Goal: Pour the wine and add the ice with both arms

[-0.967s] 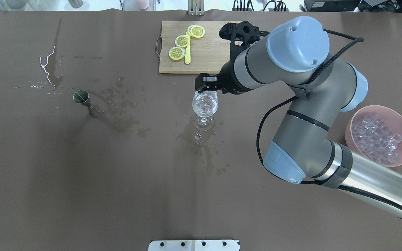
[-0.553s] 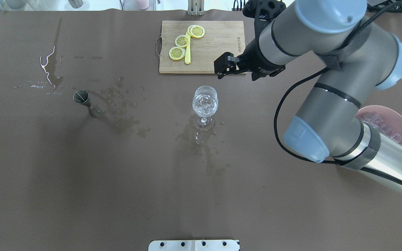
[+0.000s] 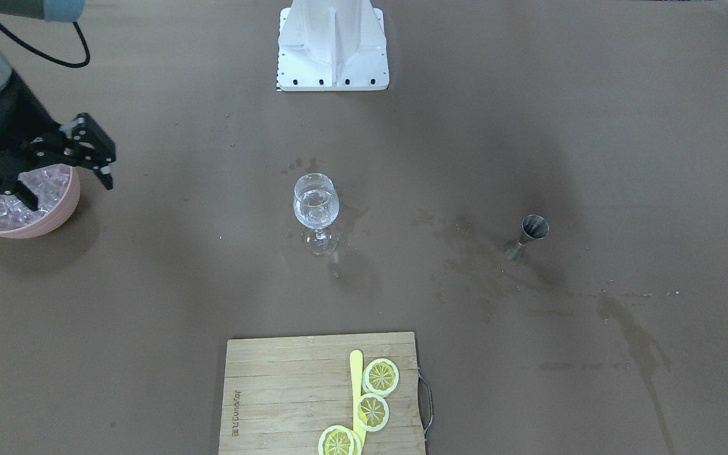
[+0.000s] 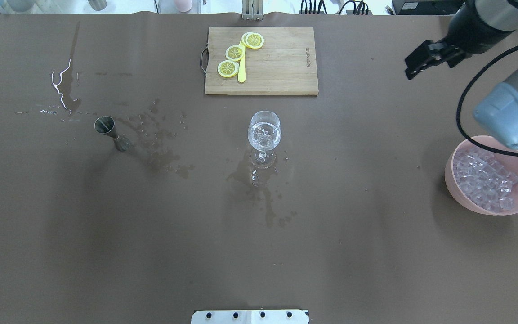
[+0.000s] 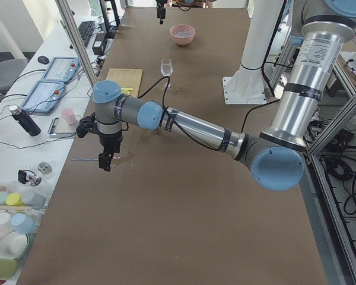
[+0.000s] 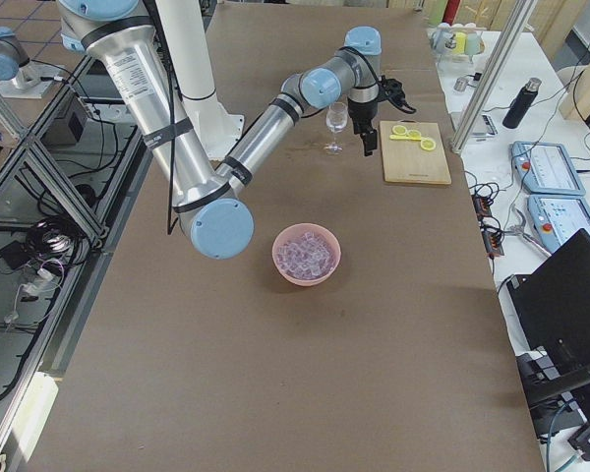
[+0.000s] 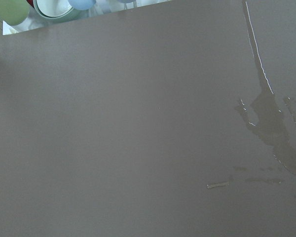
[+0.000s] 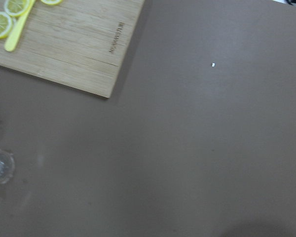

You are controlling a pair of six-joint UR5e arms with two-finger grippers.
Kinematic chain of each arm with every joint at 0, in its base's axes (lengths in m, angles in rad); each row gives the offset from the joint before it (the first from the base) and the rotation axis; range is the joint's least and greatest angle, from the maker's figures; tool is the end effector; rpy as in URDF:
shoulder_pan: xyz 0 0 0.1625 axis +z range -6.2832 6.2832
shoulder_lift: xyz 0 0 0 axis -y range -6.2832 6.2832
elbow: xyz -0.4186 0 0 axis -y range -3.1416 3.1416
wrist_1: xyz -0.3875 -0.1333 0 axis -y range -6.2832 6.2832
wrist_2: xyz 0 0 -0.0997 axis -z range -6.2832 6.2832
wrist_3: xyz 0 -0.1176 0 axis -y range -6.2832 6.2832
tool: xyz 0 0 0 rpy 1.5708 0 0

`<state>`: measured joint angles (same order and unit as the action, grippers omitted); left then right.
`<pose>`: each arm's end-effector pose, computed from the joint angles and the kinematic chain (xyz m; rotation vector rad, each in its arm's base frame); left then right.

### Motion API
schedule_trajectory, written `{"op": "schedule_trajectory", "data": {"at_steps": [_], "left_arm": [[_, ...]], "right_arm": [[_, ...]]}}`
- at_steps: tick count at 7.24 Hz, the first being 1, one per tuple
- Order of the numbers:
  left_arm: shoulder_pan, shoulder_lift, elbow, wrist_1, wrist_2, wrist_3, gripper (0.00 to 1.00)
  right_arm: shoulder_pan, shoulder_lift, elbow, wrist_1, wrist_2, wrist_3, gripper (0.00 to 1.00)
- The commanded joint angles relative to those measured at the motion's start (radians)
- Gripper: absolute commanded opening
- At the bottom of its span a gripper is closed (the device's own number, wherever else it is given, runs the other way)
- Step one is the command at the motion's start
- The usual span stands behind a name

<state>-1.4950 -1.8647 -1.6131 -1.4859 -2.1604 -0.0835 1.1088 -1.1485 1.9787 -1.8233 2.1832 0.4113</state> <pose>-0.0217 -0.6113 0.5052 0.1965 0.6040 0.0666 -0.1949 -0.5387 0.2845 0.2554 -0.7764 -0.2247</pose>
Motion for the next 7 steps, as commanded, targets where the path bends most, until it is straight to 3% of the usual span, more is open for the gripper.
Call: {"op": "schedule_trajectory", "data": {"at_steps": [1,3,6,7], "left_arm": [[-0.016,0.028,0.001,0.054,-0.006,0.005,0.98],[-0.036,0.053,0.013,0.085,-0.004,0.095,0.98],[-0.076,0.085,0.079,0.082,-0.060,0.140,0.98],[-0.080,0.105,0.100,0.073,-0.084,0.142,0.98]], "right_arm": [[0.100,-0.170,-0.009,-0.004,0.026,-0.074,1.00],[0.127,-0.262,-0.050,-0.001,0.011,-0.074,1.00],[0.333,-0.266,-0.306,0.026,0.162,-0.366,1.00],[0.364,-0.281,-0.346,0.027,0.167,-0.376,1.00]]}}
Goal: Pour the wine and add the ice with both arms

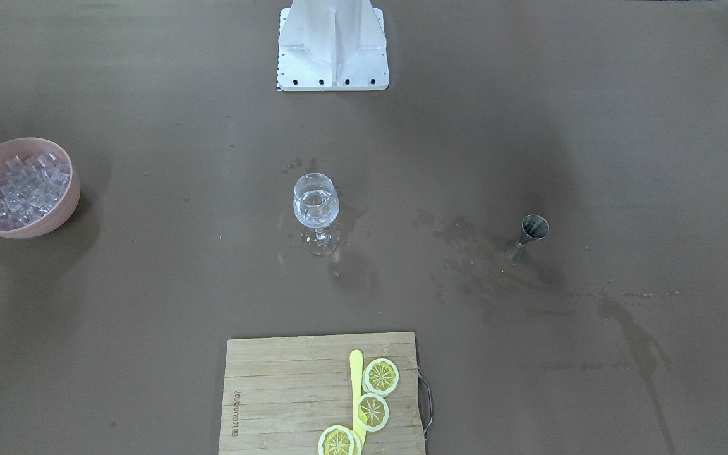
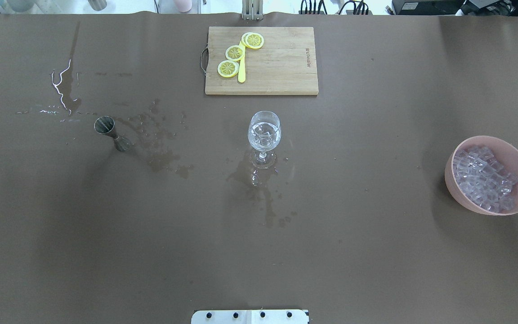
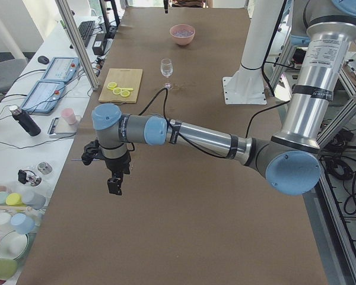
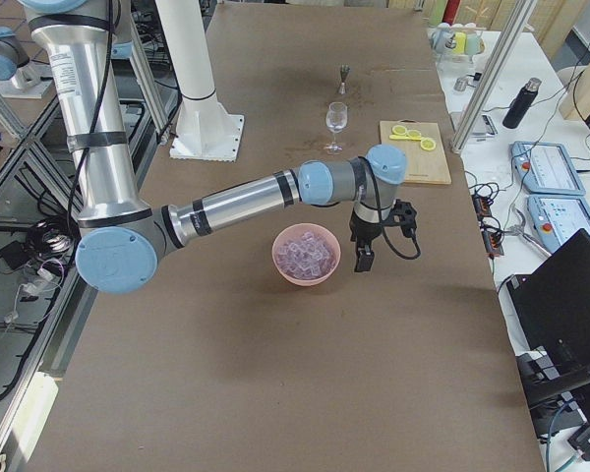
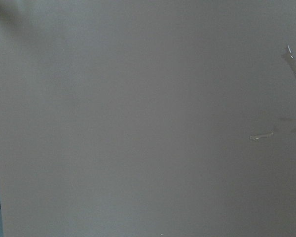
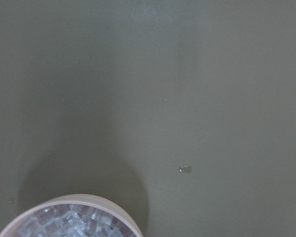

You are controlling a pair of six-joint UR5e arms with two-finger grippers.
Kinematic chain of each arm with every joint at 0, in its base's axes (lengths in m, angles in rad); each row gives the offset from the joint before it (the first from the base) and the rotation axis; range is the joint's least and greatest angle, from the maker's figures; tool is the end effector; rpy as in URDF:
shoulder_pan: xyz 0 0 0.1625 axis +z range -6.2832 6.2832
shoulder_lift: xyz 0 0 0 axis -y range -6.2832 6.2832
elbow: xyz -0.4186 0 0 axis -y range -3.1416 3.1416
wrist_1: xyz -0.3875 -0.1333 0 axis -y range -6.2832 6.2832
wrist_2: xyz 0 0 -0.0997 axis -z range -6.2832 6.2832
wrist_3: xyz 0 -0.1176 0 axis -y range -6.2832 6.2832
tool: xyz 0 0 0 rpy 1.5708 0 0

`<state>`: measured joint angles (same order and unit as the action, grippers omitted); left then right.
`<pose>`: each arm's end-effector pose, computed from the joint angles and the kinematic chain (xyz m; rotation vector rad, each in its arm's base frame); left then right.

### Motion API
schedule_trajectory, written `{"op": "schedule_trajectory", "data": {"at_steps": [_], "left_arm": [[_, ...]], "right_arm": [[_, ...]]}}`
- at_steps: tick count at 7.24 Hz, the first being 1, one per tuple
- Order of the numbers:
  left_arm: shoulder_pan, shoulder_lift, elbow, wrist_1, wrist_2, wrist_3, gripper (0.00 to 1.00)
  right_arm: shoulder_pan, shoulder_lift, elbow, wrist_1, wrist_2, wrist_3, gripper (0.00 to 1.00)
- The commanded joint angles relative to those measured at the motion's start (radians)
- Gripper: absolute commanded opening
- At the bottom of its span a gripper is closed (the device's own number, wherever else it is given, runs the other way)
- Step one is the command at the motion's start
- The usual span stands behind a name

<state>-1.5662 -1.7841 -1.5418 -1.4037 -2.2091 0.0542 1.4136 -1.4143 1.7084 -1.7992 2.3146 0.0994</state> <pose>-0.0606 -0.5711 0.5933 0.0325 0.6378 0.0623 -0.0317 -0.5430 0.5435 -0.0330 -0.7456 -0.0795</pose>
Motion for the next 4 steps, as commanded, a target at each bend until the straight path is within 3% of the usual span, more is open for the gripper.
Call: {"op": "schedule_trajectory", "data": {"at_steps": [1,3,4], "left_arm": [[-0.009,0.040,0.025,-0.008,-0.058,0.003,0.98],[-0.011,0.042,0.032,-0.004,-0.063,0.001,0.98],[-0.012,0.041,0.034,-0.004,-0.063,0.001,0.98]], "right_arm": [[0.070,-0.058,-0.079,0.004,0.038,-0.061,1.00],[0.094,-0.116,-0.079,0.055,0.048,-0.064,1.00],[0.099,-0.167,-0.079,0.136,0.069,-0.073,1.00]]}}
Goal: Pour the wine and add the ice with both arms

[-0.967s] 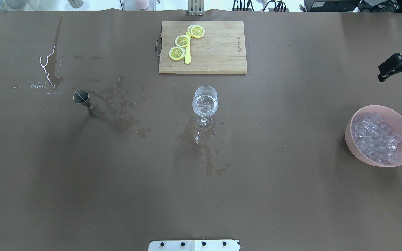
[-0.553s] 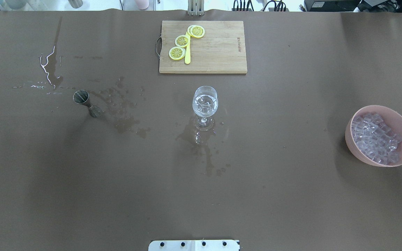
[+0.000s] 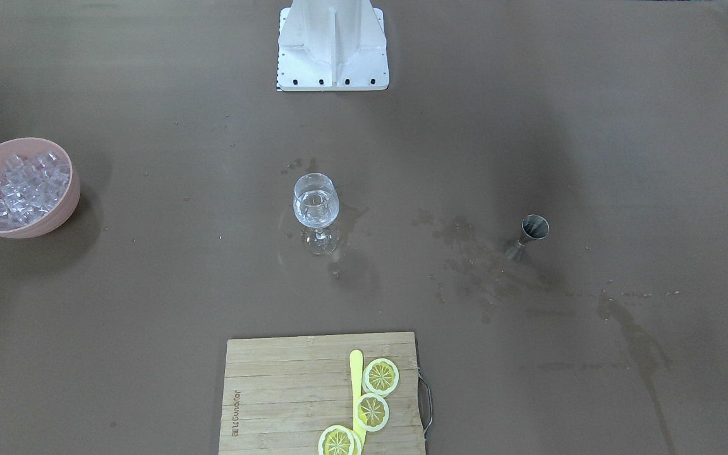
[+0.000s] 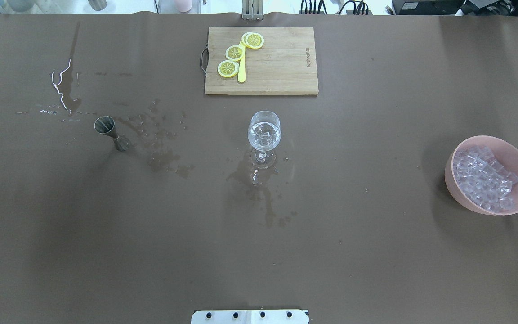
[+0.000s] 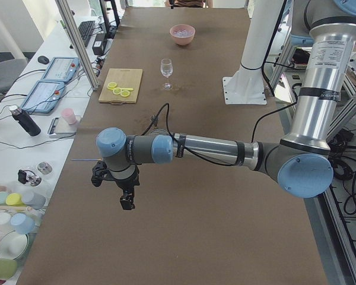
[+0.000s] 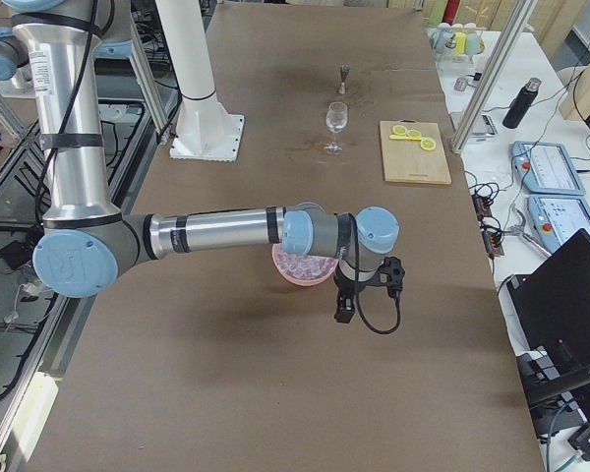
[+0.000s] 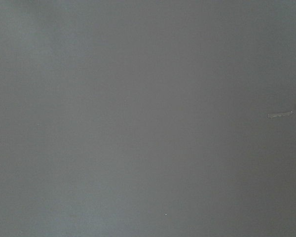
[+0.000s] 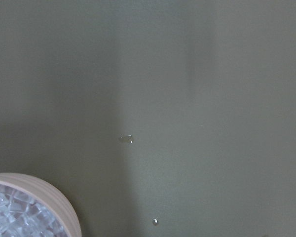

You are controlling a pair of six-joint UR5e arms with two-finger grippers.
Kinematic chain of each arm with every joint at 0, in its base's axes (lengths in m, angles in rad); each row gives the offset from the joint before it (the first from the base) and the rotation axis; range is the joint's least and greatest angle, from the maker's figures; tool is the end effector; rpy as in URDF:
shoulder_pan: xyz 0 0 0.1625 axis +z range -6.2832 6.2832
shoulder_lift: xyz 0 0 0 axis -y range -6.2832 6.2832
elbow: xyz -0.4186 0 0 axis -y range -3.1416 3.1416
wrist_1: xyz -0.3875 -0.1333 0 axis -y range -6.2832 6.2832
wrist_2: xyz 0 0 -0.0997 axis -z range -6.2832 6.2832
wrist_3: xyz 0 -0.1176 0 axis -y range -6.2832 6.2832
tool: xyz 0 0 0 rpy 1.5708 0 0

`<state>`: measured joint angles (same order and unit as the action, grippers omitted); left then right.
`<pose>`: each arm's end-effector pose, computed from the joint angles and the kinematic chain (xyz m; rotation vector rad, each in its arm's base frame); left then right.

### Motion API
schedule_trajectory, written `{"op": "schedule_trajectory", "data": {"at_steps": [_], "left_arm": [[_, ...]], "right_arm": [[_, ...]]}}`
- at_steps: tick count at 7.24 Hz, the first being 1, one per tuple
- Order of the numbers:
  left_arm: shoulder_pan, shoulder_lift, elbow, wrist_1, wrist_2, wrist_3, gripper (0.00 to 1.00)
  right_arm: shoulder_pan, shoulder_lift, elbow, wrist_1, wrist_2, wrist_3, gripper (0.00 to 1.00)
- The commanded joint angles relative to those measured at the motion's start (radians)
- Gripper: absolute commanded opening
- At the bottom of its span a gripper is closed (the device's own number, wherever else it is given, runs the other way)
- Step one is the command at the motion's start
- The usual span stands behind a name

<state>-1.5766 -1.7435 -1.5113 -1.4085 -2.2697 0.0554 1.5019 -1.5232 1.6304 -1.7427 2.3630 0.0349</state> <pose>-0.0608 -0.5518 0.6259 -0.0257 0.6999 0.0304 0.0151 -0.5016 0.6280 -0.1023 -0.7877 -0.0066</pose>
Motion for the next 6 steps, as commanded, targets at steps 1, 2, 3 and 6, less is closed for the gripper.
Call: {"op": "schedule_trajectory", "data": {"at_steps": [1,2,3,6], "left_arm": [[-0.008,0.002,0.005,0.002,-0.001,0.000,0.98],[-0.010,0.008,0.016,-0.001,-0.002,-0.002,0.98],[-0.013,0.024,0.017,-0.004,-0.002,-0.002,0.98],[-0.013,0.035,0.019,-0.010,-0.004,-0.006,0.98]], "right_arm": [[0.014,-0.061,0.000,0.109,0.022,-0.009,1.00],[0.021,-0.057,0.003,0.107,0.027,-0.007,1.00],[0.021,-0.051,0.006,0.103,0.027,-0.007,1.00],[0.040,-0.052,0.009,0.107,0.028,-0.006,1.00]]}}
